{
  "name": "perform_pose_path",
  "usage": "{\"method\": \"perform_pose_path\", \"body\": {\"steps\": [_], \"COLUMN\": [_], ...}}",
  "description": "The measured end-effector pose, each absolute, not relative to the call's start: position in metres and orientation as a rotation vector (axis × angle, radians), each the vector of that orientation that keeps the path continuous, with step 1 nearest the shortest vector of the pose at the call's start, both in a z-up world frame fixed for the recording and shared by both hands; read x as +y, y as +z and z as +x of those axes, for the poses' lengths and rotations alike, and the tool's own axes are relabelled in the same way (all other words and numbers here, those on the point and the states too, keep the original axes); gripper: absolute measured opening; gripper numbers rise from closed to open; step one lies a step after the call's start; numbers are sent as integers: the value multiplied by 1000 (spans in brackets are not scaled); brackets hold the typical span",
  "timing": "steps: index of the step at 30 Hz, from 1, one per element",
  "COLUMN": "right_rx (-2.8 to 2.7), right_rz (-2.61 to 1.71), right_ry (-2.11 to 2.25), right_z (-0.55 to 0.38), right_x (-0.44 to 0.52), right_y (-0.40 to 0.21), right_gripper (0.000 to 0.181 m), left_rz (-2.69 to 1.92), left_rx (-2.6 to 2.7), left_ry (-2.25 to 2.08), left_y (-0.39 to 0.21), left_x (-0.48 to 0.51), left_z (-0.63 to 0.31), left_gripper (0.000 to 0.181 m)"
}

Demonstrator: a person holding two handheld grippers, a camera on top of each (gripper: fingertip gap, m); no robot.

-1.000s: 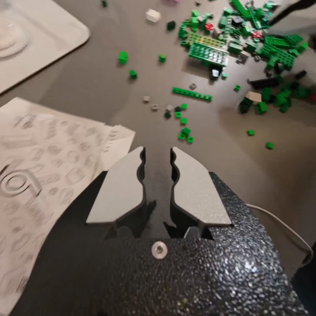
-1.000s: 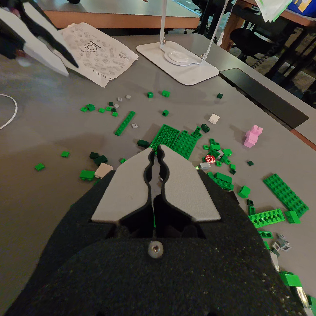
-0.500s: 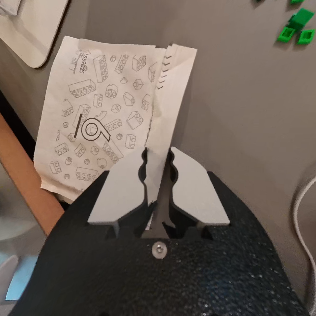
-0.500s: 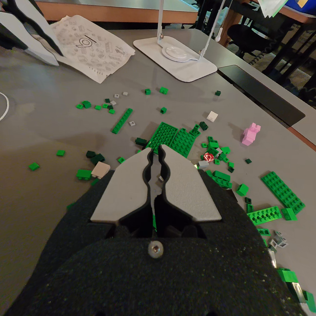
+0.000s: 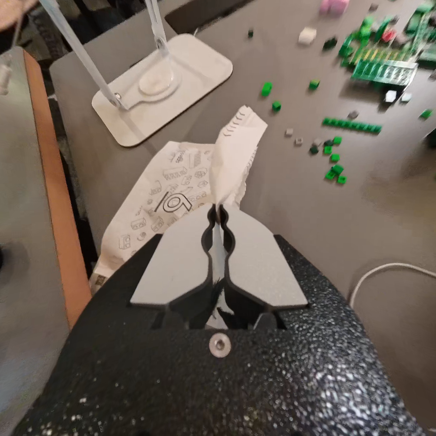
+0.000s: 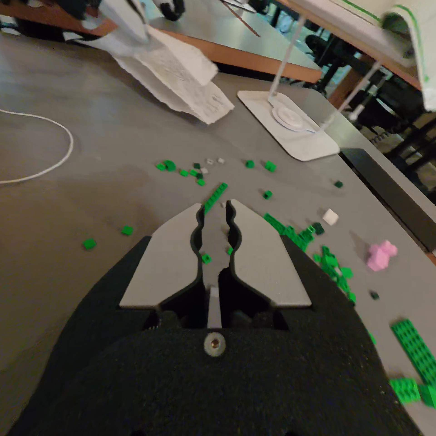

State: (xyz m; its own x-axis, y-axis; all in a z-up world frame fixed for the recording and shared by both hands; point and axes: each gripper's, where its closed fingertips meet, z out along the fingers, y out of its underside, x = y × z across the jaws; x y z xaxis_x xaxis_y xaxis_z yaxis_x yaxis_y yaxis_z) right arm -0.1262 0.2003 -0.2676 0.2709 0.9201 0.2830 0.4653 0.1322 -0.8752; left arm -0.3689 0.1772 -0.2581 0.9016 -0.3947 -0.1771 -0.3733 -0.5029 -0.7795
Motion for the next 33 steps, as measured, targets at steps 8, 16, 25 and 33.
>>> {"method": "perform_pose_path", "body": {"steps": [8, 16, 25, 33], "right_rx": [-1525, -1667, -1606, -1533], "right_rz": [-1231, -863, -736, -760], "right_ry": [355, 7, -295, -265], "right_z": [-221, -301, -320, -313], "right_x": [191, 188, 215, 221], "right_y": [-247, -257, -257, -233], "right_gripper": [27, 29, 3, 0], "left_rz": [-2048, -1952, -1860, -1703], "left_rx": [352, 231, 205, -123], "left_ry": [-167, -335, -559, -551], "left_y": [-226, -199, -186, -170], "left_x": [185, 188, 182, 187], "left_z": [-366, -356, -345, -393], "left_gripper": [1, 0, 0, 2]}}
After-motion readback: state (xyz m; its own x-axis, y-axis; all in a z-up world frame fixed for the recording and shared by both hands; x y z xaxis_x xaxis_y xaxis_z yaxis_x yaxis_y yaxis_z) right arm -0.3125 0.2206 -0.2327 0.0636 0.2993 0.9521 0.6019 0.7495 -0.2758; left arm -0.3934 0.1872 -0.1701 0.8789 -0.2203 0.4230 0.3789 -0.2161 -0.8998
